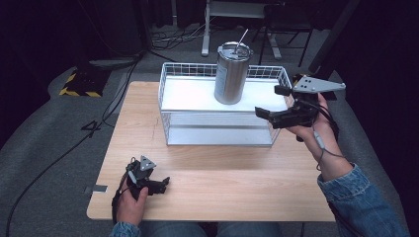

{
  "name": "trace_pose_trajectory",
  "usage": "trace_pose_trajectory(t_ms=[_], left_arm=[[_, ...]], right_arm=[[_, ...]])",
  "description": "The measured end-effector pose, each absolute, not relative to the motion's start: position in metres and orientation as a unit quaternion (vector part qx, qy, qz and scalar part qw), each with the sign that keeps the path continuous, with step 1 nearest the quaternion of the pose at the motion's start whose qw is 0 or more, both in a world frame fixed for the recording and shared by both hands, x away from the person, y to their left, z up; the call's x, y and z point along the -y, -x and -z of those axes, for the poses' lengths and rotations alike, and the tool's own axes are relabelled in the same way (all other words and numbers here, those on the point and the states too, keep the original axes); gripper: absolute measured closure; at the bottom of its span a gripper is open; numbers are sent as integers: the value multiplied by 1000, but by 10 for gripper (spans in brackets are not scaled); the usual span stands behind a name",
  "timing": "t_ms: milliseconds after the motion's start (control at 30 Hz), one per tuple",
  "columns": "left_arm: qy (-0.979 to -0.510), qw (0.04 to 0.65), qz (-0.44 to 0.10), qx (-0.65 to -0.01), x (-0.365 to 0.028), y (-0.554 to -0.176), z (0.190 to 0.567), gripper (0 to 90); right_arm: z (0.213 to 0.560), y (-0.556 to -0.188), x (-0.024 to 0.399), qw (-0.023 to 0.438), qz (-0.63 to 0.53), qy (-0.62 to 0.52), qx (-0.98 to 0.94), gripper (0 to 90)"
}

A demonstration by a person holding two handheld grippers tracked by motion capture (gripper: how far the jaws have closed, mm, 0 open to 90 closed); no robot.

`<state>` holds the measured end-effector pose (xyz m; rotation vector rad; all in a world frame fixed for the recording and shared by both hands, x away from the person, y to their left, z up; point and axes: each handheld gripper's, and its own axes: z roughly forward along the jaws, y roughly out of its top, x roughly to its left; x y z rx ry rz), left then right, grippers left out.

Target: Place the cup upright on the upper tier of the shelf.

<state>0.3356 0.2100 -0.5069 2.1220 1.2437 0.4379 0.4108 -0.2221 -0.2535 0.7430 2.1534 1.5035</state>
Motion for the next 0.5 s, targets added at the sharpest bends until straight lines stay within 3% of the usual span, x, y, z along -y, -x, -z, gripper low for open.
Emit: trace_pose_trajectory(t_ms=[500], left_arm=[[-805,314,-168,-473,-210,-335,507,2]], right_arm=[[293,-398,248,195,-507,-287,-789,0]])
